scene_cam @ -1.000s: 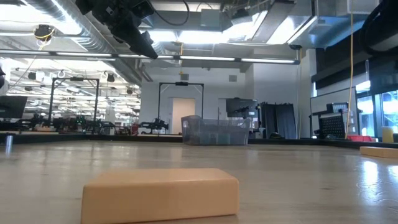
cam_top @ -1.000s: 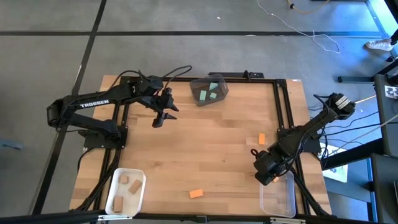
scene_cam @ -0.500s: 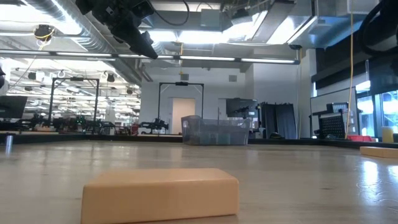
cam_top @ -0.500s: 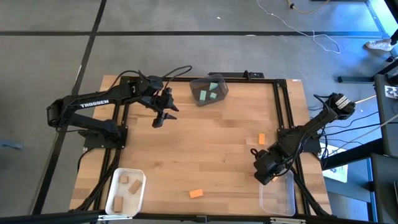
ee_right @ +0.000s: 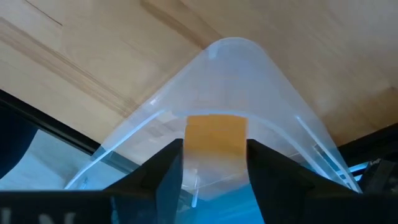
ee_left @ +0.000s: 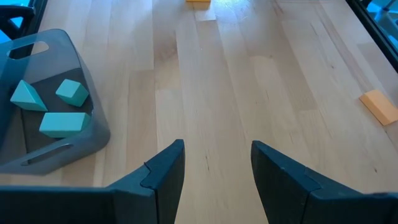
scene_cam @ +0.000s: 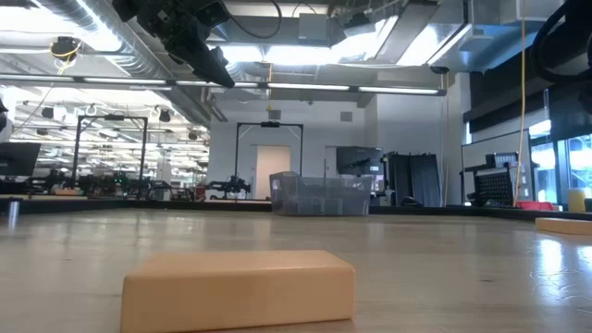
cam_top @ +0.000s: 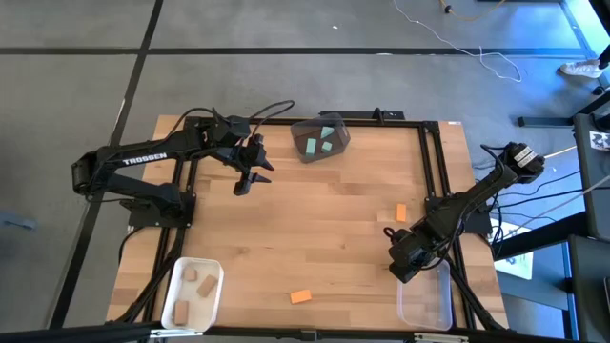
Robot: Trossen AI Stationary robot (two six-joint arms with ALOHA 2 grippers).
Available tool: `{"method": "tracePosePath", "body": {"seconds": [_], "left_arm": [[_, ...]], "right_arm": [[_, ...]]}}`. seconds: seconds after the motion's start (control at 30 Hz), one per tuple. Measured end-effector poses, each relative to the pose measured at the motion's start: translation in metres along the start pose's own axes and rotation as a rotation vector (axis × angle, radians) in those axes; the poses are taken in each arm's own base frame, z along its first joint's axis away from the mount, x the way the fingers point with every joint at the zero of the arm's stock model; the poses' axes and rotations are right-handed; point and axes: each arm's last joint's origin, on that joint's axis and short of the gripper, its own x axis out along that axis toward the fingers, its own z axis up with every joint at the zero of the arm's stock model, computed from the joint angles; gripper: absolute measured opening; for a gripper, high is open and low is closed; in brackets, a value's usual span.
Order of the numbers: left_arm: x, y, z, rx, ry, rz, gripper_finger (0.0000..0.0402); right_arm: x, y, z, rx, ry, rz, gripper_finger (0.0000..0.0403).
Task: Sort & place blocks by color
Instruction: Put the top orange block into the transparent bin, then put the bottom orange block into the transparent bin
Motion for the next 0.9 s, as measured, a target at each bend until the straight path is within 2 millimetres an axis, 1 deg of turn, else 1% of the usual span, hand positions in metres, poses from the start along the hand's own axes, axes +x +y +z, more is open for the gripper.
{"method": "tracePosePath", "body": {"seconds": [0.13, 0.37, 0.43, 0.5, 0.6, 0.77, 0.9], "left_arm": [[0.000, 0.000, 0.000, 0.000, 0.000, 0.000, 0.0174], [0.000, 0.000, 0.000, -0.009, 0.000, 0.000, 0.0174], [0.000, 0.000, 0.000, -0.030, 0.001, -0.001, 0.0174], [0.001, -0.001, 0.000, -0.052, 0.001, -0.004, 0.0174], [0.000, -0.003, 0.004, -0.089, -0.003, -0.010, 0.0174], [-0.008, -0.013, 0.027, -0.057, -0.051, 0.037, 0.0174], [-0.013, -0.026, 0.044, -0.019, -0.088, 0.058, 0.0174]], "right_arm": [[0.000, 0.000, 0.000, 0.000, 0.000, 0.000, 0.0191], [0.000, 0.002, 0.000, -0.013, 0.004, 0.023, 0.0194], [-0.003, 0.004, -0.001, -0.027, -0.016, 0.042, 0.0194], [-0.009, 0.007, -0.003, -0.046, -0.063, 0.052, 0.0194], [-0.024, 0.013, -0.008, -0.106, -0.175, 0.071, 0.0194], [-0.052, 0.024, -0.018, -0.206, -0.374, 0.101, 0.0194], [-0.069, 0.033, -0.023, -0.310, -0.466, 0.120, 0.0194]]}}
